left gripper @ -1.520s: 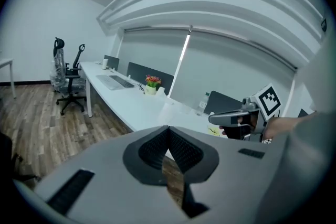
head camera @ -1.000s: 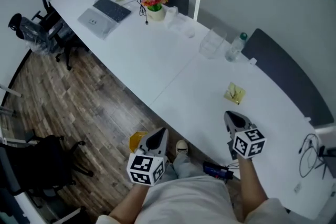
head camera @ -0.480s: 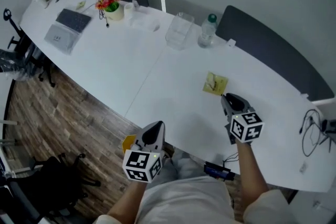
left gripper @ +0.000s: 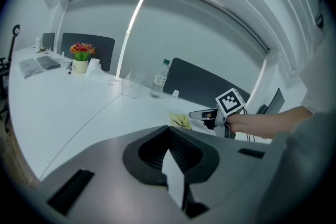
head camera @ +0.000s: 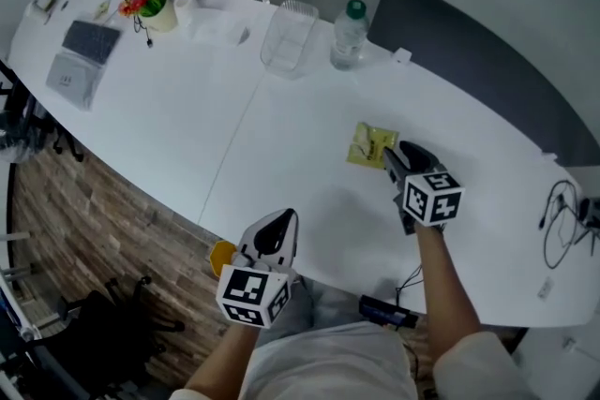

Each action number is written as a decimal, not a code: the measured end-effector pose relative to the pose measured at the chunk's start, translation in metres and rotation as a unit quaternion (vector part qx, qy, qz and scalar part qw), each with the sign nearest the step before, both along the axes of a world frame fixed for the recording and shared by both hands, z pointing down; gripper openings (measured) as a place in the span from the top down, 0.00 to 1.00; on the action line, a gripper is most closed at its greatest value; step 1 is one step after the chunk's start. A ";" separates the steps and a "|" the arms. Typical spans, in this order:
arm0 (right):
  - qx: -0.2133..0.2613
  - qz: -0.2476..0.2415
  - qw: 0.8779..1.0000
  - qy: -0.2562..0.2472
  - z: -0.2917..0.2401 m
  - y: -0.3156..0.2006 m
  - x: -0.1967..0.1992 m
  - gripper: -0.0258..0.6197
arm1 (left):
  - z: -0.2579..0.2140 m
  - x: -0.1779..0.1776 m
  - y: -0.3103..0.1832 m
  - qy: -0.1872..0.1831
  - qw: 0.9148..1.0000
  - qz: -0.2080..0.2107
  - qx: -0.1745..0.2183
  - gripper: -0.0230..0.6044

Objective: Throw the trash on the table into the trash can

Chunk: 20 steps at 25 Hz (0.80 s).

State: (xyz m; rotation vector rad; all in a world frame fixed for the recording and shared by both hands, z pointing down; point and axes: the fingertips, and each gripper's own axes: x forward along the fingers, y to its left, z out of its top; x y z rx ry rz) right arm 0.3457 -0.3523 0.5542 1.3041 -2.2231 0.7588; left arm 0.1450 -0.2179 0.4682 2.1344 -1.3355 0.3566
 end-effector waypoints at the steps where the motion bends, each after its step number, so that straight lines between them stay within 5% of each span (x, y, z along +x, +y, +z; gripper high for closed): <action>1: -0.002 0.003 1.000 0.000 0.004 -0.003 0.001 0.67 | 0.002 0.002 -0.002 0.000 1.000 0.003 -0.002 0.96; 16: -0.031 -0.010 0.999 -0.006 0.035 -0.033 0.002 0.67 | 0.026 -0.005 -0.009 -0.015 1.000 0.010 -0.023 0.96; 20: -0.037 -0.040 0.998 0.010 0.037 -0.029 -0.007 0.79 | 0.025 -0.008 -0.010 -0.017 1.000 0.004 -0.023 0.96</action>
